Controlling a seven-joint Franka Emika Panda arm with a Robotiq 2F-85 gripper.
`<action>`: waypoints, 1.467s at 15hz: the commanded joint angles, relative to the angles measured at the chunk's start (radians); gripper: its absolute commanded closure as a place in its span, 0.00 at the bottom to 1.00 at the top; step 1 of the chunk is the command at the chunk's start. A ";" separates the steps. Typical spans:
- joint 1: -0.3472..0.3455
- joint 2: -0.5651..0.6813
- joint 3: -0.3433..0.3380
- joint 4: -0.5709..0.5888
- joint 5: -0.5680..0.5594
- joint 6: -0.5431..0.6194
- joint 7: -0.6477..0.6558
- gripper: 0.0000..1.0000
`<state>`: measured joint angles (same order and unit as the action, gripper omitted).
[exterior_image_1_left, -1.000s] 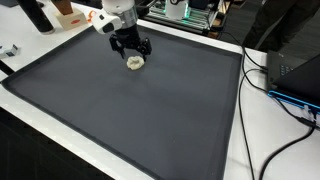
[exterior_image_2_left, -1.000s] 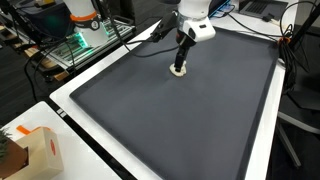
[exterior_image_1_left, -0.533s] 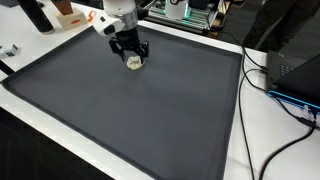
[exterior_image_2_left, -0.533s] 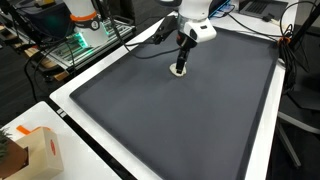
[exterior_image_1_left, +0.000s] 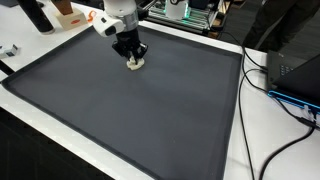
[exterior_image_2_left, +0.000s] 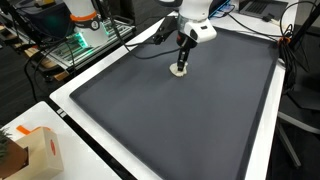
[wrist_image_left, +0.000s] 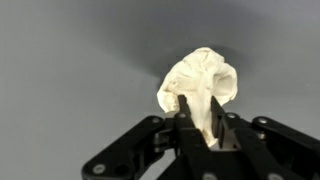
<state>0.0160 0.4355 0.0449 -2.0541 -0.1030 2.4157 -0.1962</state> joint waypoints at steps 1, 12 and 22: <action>0.011 0.001 -0.012 -0.013 -0.028 0.020 0.020 0.98; 0.012 -0.002 -0.014 -0.014 -0.037 0.023 0.025 0.62; 0.012 -0.010 -0.013 -0.016 -0.033 0.011 0.025 0.00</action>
<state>0.0169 0.4358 0.0439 -2.0522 -0.1123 2.4159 -0.1962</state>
